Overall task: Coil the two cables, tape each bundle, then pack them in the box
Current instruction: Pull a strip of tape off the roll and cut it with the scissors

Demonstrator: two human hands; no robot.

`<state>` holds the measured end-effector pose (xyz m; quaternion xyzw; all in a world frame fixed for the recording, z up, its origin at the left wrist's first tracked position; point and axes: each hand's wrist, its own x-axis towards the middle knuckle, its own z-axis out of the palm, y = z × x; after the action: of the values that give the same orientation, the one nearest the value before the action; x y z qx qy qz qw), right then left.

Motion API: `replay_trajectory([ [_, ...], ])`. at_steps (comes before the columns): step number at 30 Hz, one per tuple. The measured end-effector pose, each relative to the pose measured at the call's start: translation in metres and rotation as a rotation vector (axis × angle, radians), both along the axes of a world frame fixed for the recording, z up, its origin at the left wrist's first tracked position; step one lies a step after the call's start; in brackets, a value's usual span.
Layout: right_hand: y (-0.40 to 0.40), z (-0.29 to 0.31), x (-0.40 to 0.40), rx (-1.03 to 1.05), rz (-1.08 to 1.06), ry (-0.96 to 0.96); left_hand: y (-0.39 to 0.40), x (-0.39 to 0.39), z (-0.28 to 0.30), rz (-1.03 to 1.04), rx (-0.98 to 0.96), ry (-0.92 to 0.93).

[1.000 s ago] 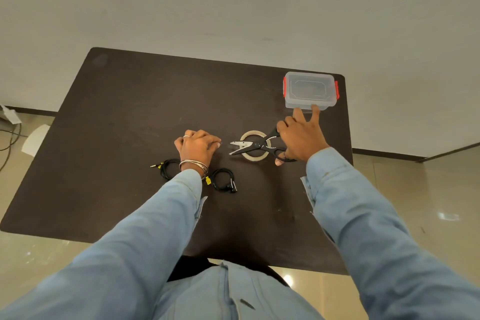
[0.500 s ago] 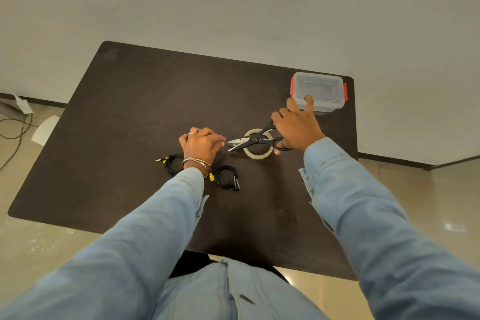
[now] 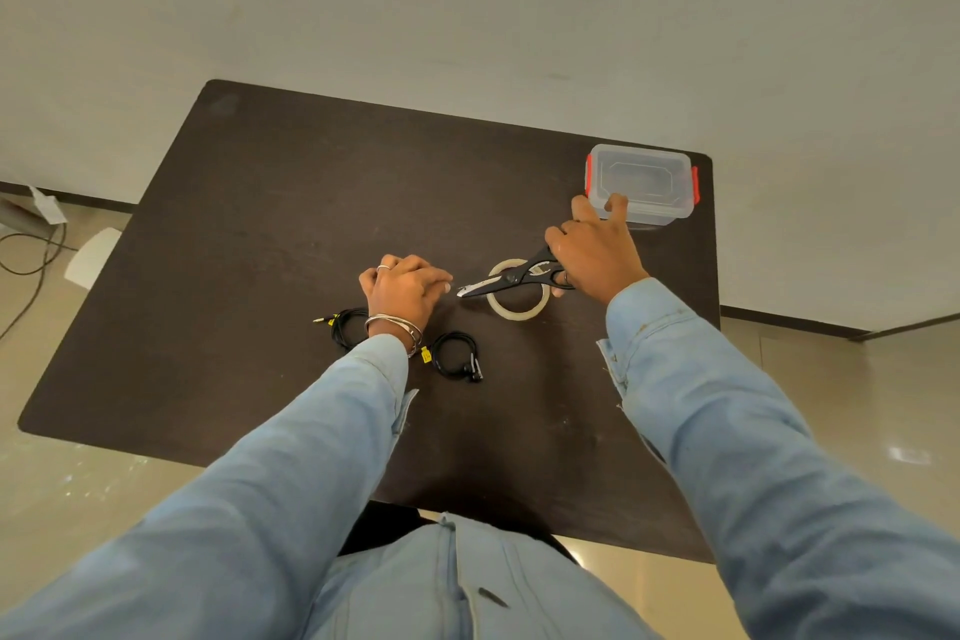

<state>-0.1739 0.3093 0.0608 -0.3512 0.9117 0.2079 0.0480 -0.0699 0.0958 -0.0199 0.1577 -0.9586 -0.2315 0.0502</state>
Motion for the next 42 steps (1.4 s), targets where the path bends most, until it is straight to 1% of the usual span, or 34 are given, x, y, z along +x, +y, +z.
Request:
replay_trajectory([
  [4, 0.004, -0.005, 0.001, -0.033, -0.029, -0.013, -0.002, -0.001, 0.000, 0.022, 0.019, -0.026],
  [9, 0.008, -0.015, 0.006, 0.033, -0.049, -0.050, -0.004, -0.002, 0.003, 0.094, 0.084, -0.108],
  [12, 0.010, -0.018, 0.008, 0.025, -0.071, -0.053, -0.004, 0.000, 0.005, 0.119, 0.120, -0.118],
  [14, 0.013, -0.020, 0.010, -0.001, -0.124, -0.082, -0.004, 0.002, 0.006, 0.149, 0.157, -0.112],
  [16, 0.018, -0.023, 0.011, -0.078, -0.224, -0.135, -0.004, 0.004, 0.006, 0.225, 0.266, -0.088],
  [19, 0.031, -0.028, 0.016, -0.235, -0.472, -0.264, -0.005, 0.007, 0.007, 0.347, 0.477, -0.054],
  [22, 0.052, -0.039, 0.029, -0.424, -0.730, -0.394, -0.004, 0.009, 0.010, 0.394, 0.581, -0.041],
  [24, 0.061, -0.048, 0.039, -0.503, -0.789, -0.426, -0.002, 0.010, 0.010, 0.402, 0.633, -0.039],
  [28, 0.057, -0.054, 0.047, -0.422, -0.738, -0.383, 0.005, 0.011, 0.008, 0.381, 0.647, -0.060],
  [35, 0.026, -0.059, 0.046, -0.231, -0.510, -0.189, 0.003, 0.015, 0.009, 0.399, 0.684, -0.064],
  [39, 0.013, -0.061, 0.041, -0.190, -0.443, -0.125, -0.006, 0.021, 0.012, 0.404, 0.709, -0.067],
  [42, 0.011, -0.061, 0.036, -0.187, -0.432, -0.105, -0.015, 0.025, 0.009, 0.396, 0.711, -0.078],
])
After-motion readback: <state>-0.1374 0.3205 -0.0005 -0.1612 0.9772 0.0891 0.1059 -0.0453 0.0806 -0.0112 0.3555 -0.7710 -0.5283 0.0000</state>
